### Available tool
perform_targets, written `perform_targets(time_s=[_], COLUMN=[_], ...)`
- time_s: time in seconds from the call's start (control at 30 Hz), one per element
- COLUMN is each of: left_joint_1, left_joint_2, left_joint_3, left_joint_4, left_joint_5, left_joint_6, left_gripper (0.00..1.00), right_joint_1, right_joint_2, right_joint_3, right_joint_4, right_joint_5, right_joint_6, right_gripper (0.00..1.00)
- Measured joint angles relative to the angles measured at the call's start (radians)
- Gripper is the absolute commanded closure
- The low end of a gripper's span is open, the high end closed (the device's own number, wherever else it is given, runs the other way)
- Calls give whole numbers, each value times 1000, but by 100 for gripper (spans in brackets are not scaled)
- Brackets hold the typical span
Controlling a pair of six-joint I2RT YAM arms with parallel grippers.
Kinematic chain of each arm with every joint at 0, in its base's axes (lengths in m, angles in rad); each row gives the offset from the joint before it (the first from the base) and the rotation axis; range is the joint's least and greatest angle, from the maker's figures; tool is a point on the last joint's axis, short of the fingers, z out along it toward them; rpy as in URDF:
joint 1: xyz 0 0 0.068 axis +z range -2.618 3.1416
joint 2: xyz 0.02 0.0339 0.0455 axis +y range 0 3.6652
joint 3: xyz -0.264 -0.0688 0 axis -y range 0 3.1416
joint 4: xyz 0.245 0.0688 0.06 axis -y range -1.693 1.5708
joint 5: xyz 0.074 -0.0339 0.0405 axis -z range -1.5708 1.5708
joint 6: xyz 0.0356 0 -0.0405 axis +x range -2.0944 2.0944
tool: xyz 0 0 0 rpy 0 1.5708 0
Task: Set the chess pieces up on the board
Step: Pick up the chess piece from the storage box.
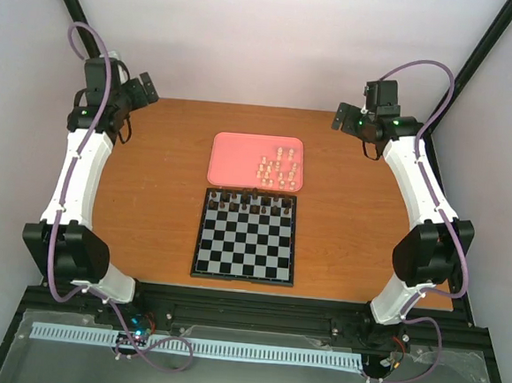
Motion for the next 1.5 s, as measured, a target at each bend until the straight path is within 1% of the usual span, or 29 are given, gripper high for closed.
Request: perform_targets(time_s=[0.13, 0.2, 0.27, 0.4, 0.5, 0.6, 0.67, 0.8, 1.03, 1.3, 1.5], left_joint_1=[0, 0, 0, -2, -7, -11, -13, -13, -14, -15, -18], left_joint_2=[-39, -56, -71, -86, -99, -114, -122, -124, -124, -124, -124], left_joint_3=[-43, -57, -65, -73, -94, -126, -146, -172, -177, -194, -220], left_joint_4=[-31, -36, -43, -52, -58, -61, -65, -80, -89, -96, -101], left_joint_5=[29, 46, 58, 72, 75, 74, 74, 74, 77, 84, 85], left_joint_6=[-5, -5, -5, -4, -1, 5, 7, 13, 22, 22, 23], left_gripper=[0, 0, 0, 0, 0, 0, 0, 0, 0, 0, 0], right_joint_1=[1, 1, 1, 6, 15, 32, 48, 94, 182, 178, 175], right_joint_2=[10, 50, 120, 314, 438, 523, 546, 575, 628, 684, 687], right_joint_3=[13, 67, 150, 335, 411, 441, 448, 466, 508, 511, 518], right_joint_4=[-9, -27, -45, -90, -129, -172, -186, -202, -201, -193, -177], right_joint_5=[-23, -55, -90, -158, -177, -187, -190, -194, -160, -99, -80], right_joint_6=[-5, -14, -24, -43, -58, -76, -88, -109, -121, -96, -71], right_gripper=[0, 3, 7, 10, 12, 18, 21, 22, 26, 26, 27])
